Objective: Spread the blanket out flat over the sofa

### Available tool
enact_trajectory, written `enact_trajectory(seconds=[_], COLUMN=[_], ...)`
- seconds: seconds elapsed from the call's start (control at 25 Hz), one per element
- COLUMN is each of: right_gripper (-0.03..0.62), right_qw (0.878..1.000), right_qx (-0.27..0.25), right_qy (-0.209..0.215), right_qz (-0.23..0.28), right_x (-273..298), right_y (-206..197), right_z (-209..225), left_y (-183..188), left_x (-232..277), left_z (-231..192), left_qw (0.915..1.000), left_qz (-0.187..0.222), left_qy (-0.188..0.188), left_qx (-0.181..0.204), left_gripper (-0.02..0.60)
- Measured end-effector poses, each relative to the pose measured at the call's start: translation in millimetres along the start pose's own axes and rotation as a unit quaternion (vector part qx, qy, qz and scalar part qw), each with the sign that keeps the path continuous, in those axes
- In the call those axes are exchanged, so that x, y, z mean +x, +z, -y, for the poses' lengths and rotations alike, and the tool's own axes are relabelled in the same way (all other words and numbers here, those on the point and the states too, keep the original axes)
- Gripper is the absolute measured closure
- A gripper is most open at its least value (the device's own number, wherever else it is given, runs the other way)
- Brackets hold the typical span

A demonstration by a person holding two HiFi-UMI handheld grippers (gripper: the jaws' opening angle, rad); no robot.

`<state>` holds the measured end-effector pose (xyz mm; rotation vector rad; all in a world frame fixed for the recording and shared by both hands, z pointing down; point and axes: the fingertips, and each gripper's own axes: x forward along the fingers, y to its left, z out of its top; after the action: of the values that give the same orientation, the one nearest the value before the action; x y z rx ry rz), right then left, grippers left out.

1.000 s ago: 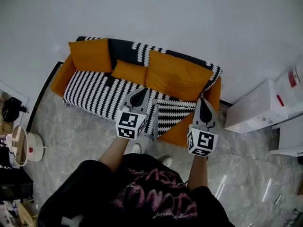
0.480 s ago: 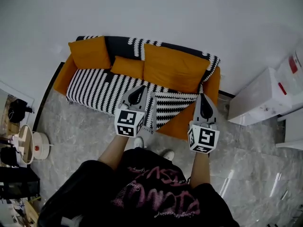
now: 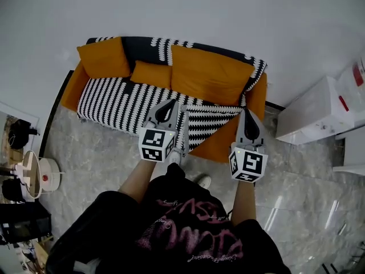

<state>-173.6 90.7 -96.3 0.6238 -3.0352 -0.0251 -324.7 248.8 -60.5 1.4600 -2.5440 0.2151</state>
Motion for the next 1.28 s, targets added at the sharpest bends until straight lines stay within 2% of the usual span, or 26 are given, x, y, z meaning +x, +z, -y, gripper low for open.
enact_trajectory(seconds=[0.4, 0.8, 1.28], right_gripper=[0.574, 0.572, 0.572], right_qw=[0.998, 0.992, 0.986], right_qx=[-0.004, 0.010, 0.029], right_qy=[-0.013, -0.018, -0.032], right_qz=[-0.055, -0.120, -0.164], right_x=[37, 42, 44], right_y=[-43, -107, -156], right_z=[-10, -14, -14], left_y=[-45, -109, -155], left_x=[41, 58, 72], left_z=[-25, -24, -19], left_qw=[0.9986, 0.9932, 0.9877], left_qz=[-0.044, -0.104, -0.138], left_qy=[-0.022, -0.038, -0.051], left_qx=[-0.019, -0.038, -0.052], left_gripper=[0.571, 0.571, 0.571])
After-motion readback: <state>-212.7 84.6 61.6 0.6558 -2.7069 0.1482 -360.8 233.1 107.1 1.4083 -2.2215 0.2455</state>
